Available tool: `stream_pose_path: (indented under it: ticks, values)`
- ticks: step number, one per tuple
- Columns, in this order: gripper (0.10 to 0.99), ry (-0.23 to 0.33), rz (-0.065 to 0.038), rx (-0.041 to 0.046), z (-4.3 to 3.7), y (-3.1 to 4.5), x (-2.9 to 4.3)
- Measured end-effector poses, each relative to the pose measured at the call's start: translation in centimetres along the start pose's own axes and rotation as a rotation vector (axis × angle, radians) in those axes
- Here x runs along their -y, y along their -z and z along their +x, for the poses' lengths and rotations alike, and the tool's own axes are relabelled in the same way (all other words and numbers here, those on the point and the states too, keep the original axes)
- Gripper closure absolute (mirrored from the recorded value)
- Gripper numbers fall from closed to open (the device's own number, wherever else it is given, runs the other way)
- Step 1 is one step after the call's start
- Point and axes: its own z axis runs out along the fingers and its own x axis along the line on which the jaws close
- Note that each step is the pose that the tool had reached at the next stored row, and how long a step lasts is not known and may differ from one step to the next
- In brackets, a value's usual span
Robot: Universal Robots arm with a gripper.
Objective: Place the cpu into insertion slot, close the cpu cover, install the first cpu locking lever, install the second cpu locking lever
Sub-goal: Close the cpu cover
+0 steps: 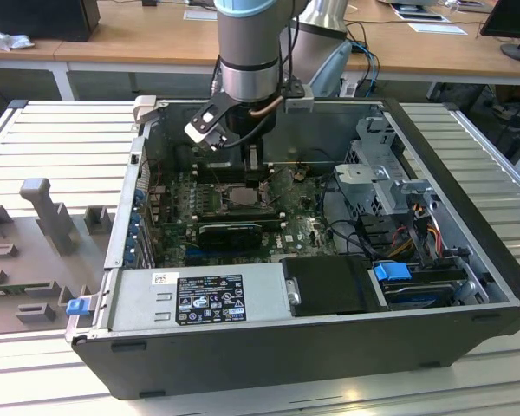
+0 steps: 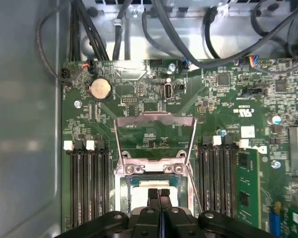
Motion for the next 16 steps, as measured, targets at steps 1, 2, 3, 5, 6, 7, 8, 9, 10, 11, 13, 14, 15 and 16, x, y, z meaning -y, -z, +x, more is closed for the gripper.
stream_pose_path:
  ticks: [1,2,3,5,6,7,8,9,10,11,13,14,15,16]
  values:
    - [0.98,0.0,0.0,0.0001,0.0,0.37,-0.03]
    - [0.98,0.0,0.0,0.0001,0.0,1.08,-0.08]
    - [0.98,0.0,0.0,0.0002,0.0,1.74,-0.13]
    - [0.98,0.0,0.0,0.0017,0.01,2.79,-0.22]
    - [0.98,0.0,0.0,0.003,0.01,2.9,-0.28]
    - [0.98,0.0,0.0,0.0031,0.02,2.9,-0.55]
    - [0.98,0.0,0.002,0.0032,0.03,2.87,-0.94]
    - [0.98,0.0,0.004,0.0033,0.05,2.83,-1.52]
    - [0.98,0.0,0.007,0.0035,0.06,2.79,-2.08]
    - [0.98,0.0,0.009,0.0034,0.08,2.73,-2.65]
    - [0.98,0.0,0.016,0.0037,0.12,2.51,-4.06]
    - [0.98,0.0,0.019,0.002,0.13,2.41,-4.6]
    - [0.98,0.0,0.02,0.0006,0.13,2.38,-4.75]
    - [0.98,0.0,0.021,-0.0025,0.09,2.36,-4.89]
